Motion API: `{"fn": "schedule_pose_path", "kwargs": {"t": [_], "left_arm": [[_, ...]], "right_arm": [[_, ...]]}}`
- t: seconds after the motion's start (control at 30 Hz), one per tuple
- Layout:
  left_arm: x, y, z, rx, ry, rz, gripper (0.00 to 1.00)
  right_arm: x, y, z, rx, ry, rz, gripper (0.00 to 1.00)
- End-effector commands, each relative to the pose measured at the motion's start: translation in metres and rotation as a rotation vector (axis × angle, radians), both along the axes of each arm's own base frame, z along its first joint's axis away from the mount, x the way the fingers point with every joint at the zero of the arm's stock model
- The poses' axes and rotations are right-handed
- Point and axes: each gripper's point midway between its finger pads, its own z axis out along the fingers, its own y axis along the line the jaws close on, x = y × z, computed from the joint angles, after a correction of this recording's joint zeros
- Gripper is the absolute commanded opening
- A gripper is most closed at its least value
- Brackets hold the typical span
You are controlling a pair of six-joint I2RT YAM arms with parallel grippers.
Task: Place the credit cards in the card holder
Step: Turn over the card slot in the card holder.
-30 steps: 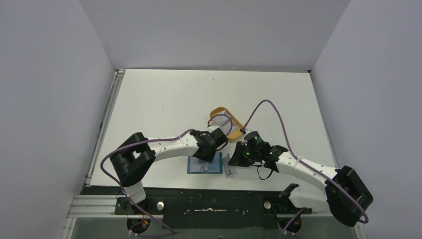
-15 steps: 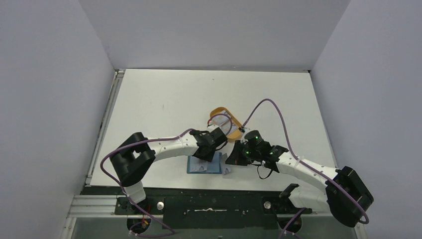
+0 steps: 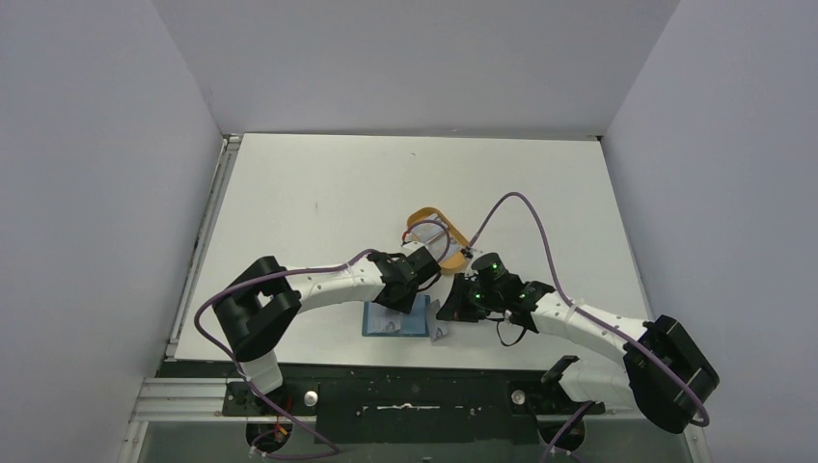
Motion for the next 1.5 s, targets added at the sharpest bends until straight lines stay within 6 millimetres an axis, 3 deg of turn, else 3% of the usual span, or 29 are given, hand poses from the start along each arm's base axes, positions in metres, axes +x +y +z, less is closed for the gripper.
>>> {"fn": "schedule_pose_path", "kwargs": {"t": [0.0, 0.37, 0.43, 0.6, 0.77, 1.13, 1.47], "left_arm": [[-0.007, 0.012, -0.01, 0.02, 0.045, 0.015, 0.33], [-0.008, 0.009, -0.006, 0.005, 0.048, 0.014, 0.34], [-0.008, 0.008, -0.004, 0.003, 0.047, 0.015, 0.38], [-0.005, 0.006, 0.011, -0.021, 0.032, 0.019, 0.62], [-0.002, 0.004, 0.031, -0.056, 0.009, 0.021, 0.72], [0.0, -0.006, 0.073, -0.267, -0.011, 0.071, 0.81], [0.013, -0.022, 0.072, -0.528, 0.078, 0.095, 0.83]], "right_arm": [[0.006, 0.012, 0.007, 0.056, -0.032, 0.012, 0.0], [0.005, 0.025, 0.01, 0.096, -0.032, 0.045, 0.0], [0.004, 0.026, 0.009, 0.1, -0.025, 0.049, 0.0], [0.006, 0.032, 0.009, 0.12, -0.028, 0.055, 0.0], [0.008, 0.036, 0.01, 0.129, -0.031, 0.055, 0.0], [0.01, 0.049, 0.021, 0.154, -0.051, 0.073, 0.0], [0.013, 0.058, 0.025, 0.173, -0.065, 0.085, 0.0]]}}
